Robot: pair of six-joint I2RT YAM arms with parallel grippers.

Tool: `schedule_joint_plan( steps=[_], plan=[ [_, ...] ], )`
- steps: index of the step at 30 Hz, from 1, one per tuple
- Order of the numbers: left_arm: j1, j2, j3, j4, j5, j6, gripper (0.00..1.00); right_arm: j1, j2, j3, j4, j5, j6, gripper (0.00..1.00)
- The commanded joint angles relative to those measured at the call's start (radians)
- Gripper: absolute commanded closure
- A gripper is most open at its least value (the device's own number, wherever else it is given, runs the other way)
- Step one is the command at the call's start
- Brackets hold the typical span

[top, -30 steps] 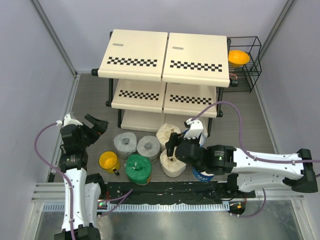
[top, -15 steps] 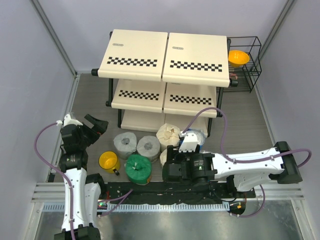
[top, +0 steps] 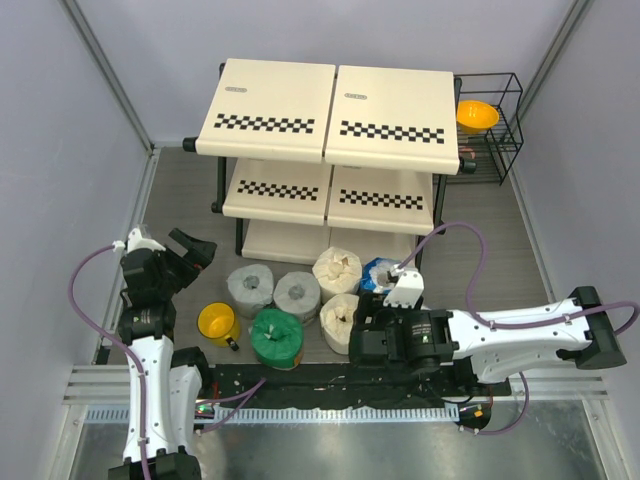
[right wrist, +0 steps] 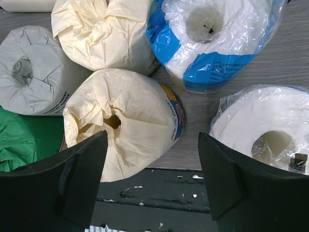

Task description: Place and organize the paper towels onto the shelf

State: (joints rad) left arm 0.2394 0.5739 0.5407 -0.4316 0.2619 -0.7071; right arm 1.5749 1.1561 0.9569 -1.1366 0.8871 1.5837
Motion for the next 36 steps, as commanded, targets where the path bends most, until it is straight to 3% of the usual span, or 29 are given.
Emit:
schedule_joint_plan(
  steps=[1, 9, 15, 30, 32, 36],
  plan=[
    [-0.002, -0.003, 0.013, 0.010, 0.008, -0.005, 0.00, 0.004, -0.010, -0.026, 0.052, 0.072, 0.023, 0.19],
    [-0.002, 0.000, 0.013, 0.013, 0.014, -0.005, 0.00, -0.023, 0.044, -0.033, 0.106, 0.059, -0.001, 0.18],
    [-0.003, 0.004, 0.013, 0.013, 0.016, -0.005, 0.00, -0.101, 0.018, -0.109, 0.262, -0.022, -0.100, 0.19],
    [-0.002, 0.007, 0.010, 0.017, 0.020, -0.008, 0.00, -0.165, 0.065, -0.155, 0.437, -0.162, -0.255, 0.20],
    [-0.002, 0.006, 0.010, 0.019, 0.022, -0.008, 0.00, -0.165, 0.089, -0.150, 0.440, -0.172, -0.258, 0.22],
    [-0.002, 0.004, 0.010, 0.016, 0.019, -0.008, 0.00, -0.165, 0.091, -0.156, 0.440, -0.178, -0.240, 0.38]
  ],
)
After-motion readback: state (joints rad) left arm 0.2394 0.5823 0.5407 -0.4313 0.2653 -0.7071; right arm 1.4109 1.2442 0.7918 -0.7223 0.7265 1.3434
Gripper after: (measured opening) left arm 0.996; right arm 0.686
